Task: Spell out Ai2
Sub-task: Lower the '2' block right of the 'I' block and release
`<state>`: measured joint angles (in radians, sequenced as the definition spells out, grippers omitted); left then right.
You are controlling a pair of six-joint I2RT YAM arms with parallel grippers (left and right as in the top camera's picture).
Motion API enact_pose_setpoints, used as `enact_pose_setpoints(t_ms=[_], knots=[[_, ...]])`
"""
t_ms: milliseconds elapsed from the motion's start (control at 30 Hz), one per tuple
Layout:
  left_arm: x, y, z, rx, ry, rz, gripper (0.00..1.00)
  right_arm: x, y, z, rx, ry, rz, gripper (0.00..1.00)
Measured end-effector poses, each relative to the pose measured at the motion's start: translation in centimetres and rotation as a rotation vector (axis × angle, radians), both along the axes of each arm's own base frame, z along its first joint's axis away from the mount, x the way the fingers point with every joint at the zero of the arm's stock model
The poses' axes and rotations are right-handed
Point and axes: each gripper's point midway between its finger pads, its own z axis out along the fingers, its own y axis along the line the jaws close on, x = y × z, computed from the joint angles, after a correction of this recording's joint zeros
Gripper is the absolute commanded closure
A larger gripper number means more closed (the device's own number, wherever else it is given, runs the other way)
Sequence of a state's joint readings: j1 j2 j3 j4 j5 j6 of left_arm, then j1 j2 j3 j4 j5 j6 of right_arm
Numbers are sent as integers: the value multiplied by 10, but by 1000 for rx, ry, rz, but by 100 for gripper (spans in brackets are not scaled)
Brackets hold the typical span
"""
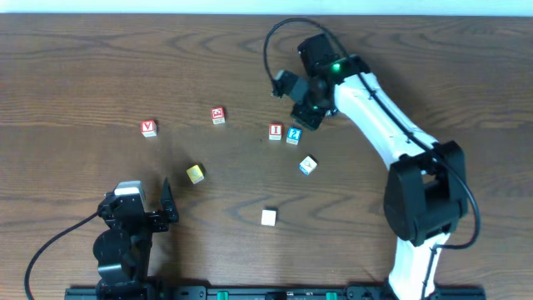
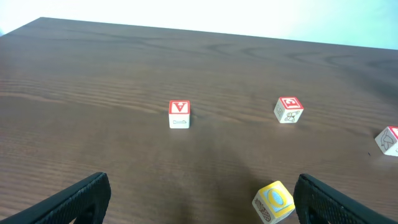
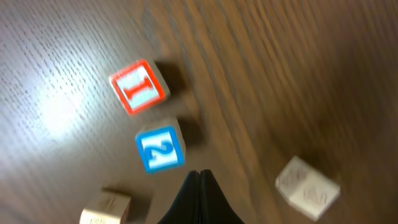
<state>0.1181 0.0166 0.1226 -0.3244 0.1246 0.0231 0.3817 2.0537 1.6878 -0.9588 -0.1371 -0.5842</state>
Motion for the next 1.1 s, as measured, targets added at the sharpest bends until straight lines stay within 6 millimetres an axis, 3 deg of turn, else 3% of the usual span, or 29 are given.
enact_pose_setpoints(t_ms=[367, 533, 767, 1100], knots=[[0, 0, 0, 0, 0, 0, 5, -43, -12, -41, 21, 200, -159, 99], [0, 0, 0, 0, 0, 0, 5, -39, -9, -43, 38, 191, -188, 98], [0, 0, 0, 0, 0, 0, 5, -46, -12, -66, 42, 198, -226, 99], [0, 0, 0, 0, 0, 0, 5, -28, -8, -68, 74, 124, -262, 99]])
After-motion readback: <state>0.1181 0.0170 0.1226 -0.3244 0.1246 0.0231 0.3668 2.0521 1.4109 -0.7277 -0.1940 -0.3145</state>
